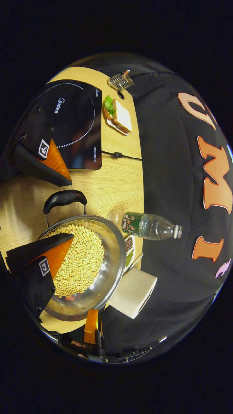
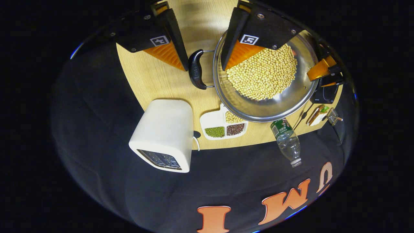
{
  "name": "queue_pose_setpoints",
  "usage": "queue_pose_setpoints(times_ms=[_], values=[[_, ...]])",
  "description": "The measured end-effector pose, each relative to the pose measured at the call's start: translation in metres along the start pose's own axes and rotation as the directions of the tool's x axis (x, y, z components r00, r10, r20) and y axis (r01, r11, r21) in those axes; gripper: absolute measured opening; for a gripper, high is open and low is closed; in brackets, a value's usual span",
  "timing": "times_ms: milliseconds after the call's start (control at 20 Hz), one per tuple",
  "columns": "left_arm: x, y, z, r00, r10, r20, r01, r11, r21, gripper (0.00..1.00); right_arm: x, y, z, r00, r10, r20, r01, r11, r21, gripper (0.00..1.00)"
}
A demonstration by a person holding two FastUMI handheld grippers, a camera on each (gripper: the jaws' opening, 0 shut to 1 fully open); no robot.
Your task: First push the handle of the pot to place it horizontally, then grasp the pot with both hands and set it on the induction cooktop.
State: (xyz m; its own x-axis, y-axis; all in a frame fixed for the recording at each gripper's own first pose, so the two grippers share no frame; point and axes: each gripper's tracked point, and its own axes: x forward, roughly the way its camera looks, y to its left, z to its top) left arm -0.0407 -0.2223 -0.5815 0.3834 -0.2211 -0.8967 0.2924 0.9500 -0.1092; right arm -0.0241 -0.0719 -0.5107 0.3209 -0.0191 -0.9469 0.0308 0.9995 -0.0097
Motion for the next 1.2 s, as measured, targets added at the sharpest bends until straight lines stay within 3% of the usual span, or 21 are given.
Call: queue_pose_setpoints(times_ms=[600, 650, 800, 850, 1200], values=[[0.034, 0.004, 0.001, 0.999, 0.023, -0.043, -0.022, 0.999, 0.023, 0.94, 0.038, 0.002, -0.009, 0.996, -0.029, -0.086, 0.023, 0.998, -0.064, 0.74], [0.038, 0.005, 0.001, 0.999, 0.026, -0.044, -0.025, 1.000, 0.014, 0.86, 0.039, 0.002, -0.008, 0.996, -0.030, -0.083, 0.024, 0.997, -0.072, 0.74], [0.044, 0.005, -0.002, 0.998, 0.020, -0.052, -0.020, 1.000, 0.005, 0.86, 0.039, 0.003, -0.007, 0.997, -0.027, -0.077, 0.021, 0.997, -0.077, 0.73], [0.046, 0.004, 0.000, 0.999, 0.028, -0.047, -0.028, 1.000, 0.003, 0.79, 0.040, 0.002, -0.007, 0.997, -0.021, -0.079, 0.015, 0.997, -0.070, 0.73], [0.049, 0.009, 0.011, 0.997, 0.079, 0.004, -0.079, 0.997, -0.025, 0.74, 0.034, 0.004, -0.007, 0.999, -0.020, -0.045, 0.016, 0.995, -0.094, 0.66]])
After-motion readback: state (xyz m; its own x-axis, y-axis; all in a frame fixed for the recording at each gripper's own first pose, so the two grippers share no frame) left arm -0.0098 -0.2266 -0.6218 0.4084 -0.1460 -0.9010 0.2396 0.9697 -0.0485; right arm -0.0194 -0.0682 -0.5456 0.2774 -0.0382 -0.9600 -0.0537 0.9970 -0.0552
